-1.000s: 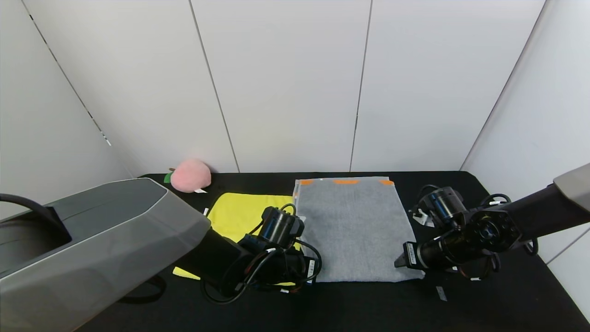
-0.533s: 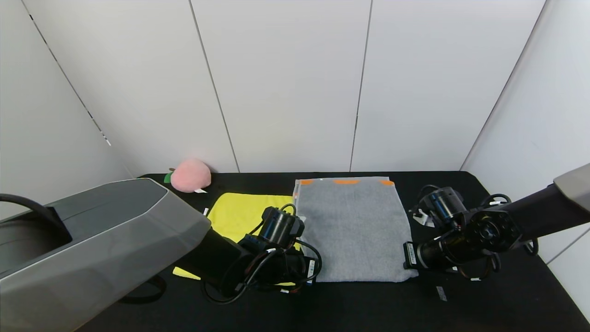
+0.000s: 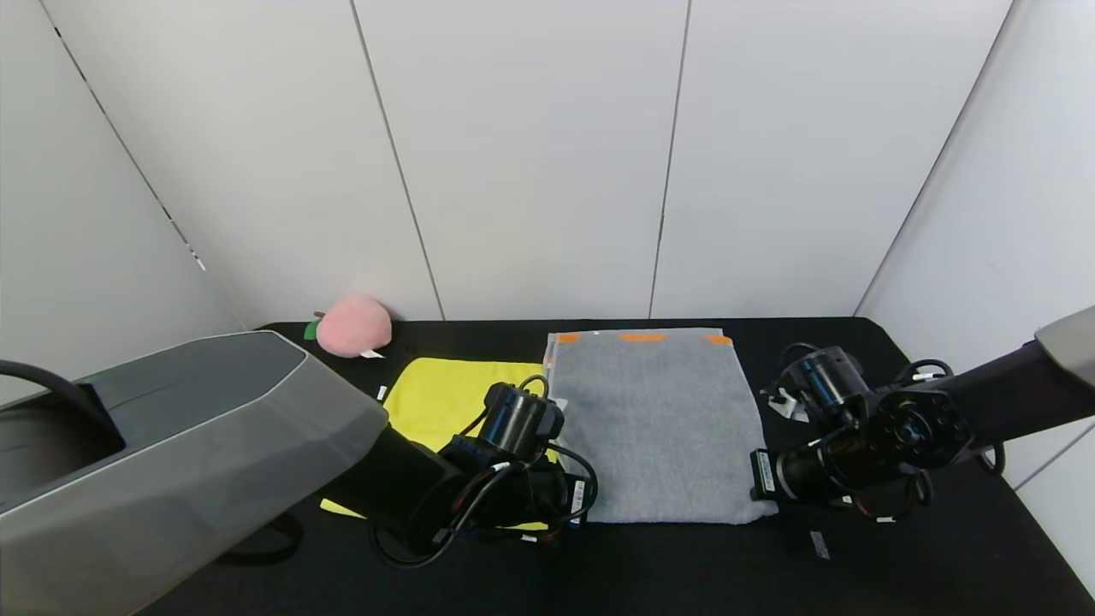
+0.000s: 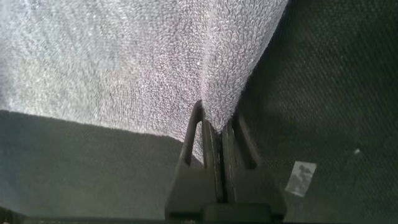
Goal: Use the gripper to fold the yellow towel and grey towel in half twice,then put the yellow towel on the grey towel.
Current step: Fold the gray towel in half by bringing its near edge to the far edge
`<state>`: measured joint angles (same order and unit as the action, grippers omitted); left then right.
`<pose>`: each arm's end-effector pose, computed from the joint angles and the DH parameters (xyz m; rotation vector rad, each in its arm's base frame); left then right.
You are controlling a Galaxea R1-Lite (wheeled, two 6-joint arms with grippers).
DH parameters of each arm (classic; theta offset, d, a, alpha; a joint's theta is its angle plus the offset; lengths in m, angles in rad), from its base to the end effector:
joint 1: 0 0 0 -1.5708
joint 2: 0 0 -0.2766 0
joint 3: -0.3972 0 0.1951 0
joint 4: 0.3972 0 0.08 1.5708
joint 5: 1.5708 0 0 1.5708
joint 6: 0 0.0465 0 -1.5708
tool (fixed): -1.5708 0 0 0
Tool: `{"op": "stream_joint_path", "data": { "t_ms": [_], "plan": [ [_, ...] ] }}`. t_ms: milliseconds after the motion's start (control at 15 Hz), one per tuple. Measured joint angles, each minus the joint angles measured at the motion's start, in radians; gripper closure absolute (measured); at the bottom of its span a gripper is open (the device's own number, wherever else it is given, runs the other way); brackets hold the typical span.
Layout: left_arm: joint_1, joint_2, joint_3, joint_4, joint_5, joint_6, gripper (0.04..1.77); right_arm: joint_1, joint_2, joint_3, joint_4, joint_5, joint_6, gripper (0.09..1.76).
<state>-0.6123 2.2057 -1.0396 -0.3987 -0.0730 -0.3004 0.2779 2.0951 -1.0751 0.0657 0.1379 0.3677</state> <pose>0.3215 -0.2299 -0.0007 -0.0669 0.8411 -0.5297 0.3403 0.1037 0.0141 0.2496 1.1433 0.1687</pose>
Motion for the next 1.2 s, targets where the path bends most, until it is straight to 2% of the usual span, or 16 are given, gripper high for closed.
{"op": "stream_joint_path", "data": {
  "t_ms": [333,600,1200],
  "plan": [
    [-0.016,-0.030,0.041,-0.001,0.057,0.000,1.67,0.019,-0.062,0.044,0.003,0.001,0.002,1.71],
    [-0.019,-0.059,0.090,-0.003,0.075,0.000,1.67,0.027,-0.101,0.081,0.003,0.000,0.002,1.71],
    [-0.045,-0.241,0.229,0.001,0.117,0.000,1.67,0.087,-0.263,0.189,0.010,-0.002,0.029,1.71]
  ]
}}
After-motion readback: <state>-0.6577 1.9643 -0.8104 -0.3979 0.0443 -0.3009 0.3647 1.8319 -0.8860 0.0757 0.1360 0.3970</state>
